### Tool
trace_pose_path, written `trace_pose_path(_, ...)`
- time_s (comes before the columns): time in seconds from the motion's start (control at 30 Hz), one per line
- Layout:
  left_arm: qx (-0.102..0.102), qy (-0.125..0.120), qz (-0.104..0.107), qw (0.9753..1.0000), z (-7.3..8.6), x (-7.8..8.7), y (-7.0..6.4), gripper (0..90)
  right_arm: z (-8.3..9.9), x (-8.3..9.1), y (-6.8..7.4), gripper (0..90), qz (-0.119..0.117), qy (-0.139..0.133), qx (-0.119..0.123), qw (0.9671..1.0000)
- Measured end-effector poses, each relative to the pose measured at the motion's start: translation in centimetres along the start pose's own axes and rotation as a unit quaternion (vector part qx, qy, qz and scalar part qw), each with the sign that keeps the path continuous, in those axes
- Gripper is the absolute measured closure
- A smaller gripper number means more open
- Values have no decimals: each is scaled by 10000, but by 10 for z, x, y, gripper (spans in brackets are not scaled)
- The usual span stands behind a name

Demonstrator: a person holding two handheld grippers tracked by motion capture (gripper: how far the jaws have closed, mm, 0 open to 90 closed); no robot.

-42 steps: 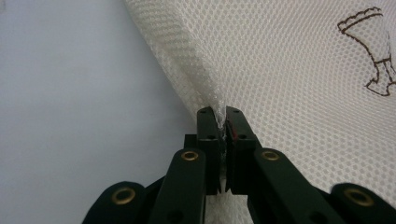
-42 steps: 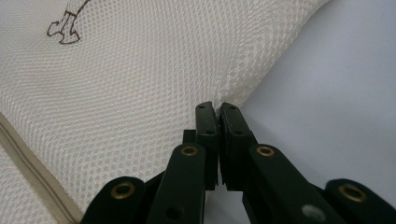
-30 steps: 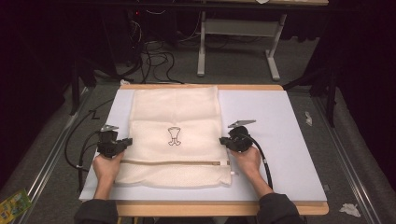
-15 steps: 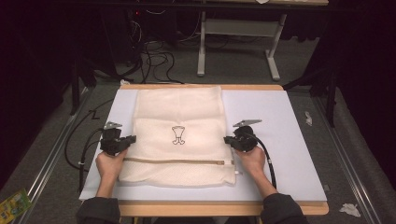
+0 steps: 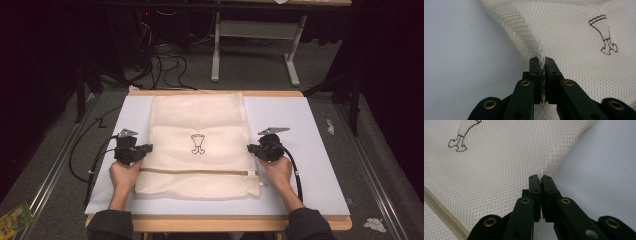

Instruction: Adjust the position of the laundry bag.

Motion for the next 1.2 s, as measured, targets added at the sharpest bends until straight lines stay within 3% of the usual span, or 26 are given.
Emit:
trace_pose_path(0.6, -118, -53, 302, 9995, -12, -20, -25, 860, 13, 18, -29, 886, 231, -68, -215, 9995)
trace_pose_path(1.2, -267, 11, 369, 9990, -16, -39, -46, 859, 27, 29, -48, 884, 438, -78, -337, 9984)
Point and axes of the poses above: each handheld gripper's, and its own axes: x roughly backward along the jaws, z roughly out of its underside, y roughly to its left, the point moved 7 cm from there along -x, roughly forward along the jaws, and after that the axes turned 9 degrees about z, right-handed, at the moved point
